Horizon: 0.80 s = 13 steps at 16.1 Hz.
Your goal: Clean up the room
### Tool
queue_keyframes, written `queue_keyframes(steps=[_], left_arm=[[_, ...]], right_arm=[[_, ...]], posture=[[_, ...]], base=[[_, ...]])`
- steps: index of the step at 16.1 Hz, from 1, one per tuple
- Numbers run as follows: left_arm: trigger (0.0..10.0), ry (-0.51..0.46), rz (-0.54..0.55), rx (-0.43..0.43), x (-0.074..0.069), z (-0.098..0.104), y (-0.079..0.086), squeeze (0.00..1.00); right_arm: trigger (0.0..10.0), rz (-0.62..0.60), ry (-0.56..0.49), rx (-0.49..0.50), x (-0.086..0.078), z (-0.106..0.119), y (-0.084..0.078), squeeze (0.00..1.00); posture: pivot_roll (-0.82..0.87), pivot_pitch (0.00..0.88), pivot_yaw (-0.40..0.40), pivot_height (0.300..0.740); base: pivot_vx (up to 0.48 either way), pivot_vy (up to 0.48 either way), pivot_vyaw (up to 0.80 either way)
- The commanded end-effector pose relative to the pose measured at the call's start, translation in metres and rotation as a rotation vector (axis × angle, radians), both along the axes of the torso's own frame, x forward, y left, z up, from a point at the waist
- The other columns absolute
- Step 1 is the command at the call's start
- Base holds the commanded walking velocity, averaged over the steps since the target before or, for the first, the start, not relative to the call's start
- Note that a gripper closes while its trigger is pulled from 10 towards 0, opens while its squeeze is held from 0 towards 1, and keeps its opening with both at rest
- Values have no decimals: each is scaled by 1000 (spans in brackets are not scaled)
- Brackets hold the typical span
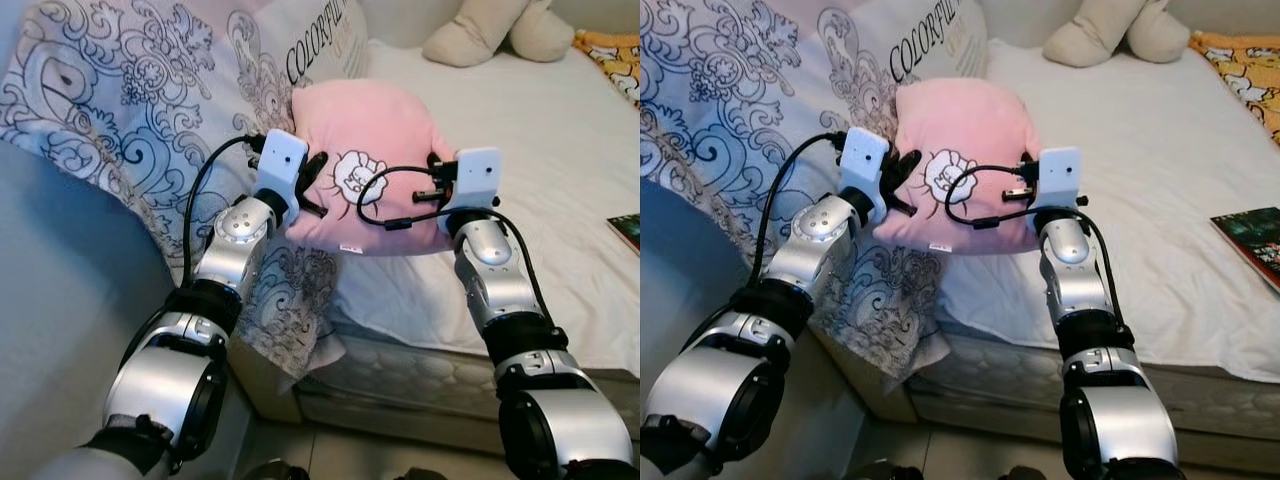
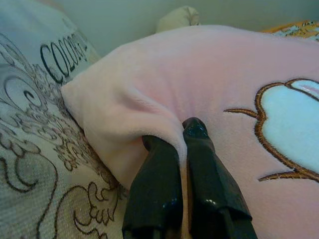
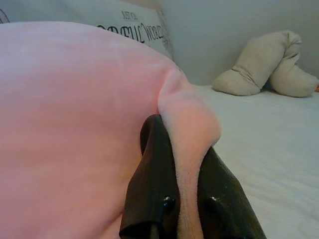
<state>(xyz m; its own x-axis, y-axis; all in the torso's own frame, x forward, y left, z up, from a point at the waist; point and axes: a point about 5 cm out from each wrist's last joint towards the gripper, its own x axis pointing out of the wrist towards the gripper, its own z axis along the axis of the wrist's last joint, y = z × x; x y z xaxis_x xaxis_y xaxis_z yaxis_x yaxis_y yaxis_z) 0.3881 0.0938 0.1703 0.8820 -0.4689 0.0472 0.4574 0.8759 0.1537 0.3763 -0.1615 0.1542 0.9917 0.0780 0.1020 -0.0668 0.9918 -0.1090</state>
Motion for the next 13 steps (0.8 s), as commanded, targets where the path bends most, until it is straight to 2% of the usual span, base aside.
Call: queue_keyframes(steps=[1,3,5,7,8,13], left_arm=[[0,-34,-9,8,3,8,1,0],[0,-34,-3,22,7,12,4,0],[0,-47,-6,10,7,14,4,0],[0,-48,-26,9,3,7,2,0],[0,-33,-36,24,2,1,2,0],[0,6,-44,63,6,1,-1,0]], right_arm=[[0,-4,-44,1,3,10,-1,220],[0,-50,-32,7,7,11,-10,227],[0,-42,-36,13,4,10,-8,216],[0,-28,-45,5,-1,5,-5,224],[0,-54,-39,-8,-1,0,-11,224],[0,-81,-14,1,9,6,-10,224]], posture=[[-138,59,132,740],[-134,90,139,740],[-140,84,140,740],[-143,73,140,740],[-142,95,148,740],[-130,175,175,740]], base=[[0,0,0],[0,0,0],[0,0,0],[0,0,0],[375,0,0],[459,0,0]])
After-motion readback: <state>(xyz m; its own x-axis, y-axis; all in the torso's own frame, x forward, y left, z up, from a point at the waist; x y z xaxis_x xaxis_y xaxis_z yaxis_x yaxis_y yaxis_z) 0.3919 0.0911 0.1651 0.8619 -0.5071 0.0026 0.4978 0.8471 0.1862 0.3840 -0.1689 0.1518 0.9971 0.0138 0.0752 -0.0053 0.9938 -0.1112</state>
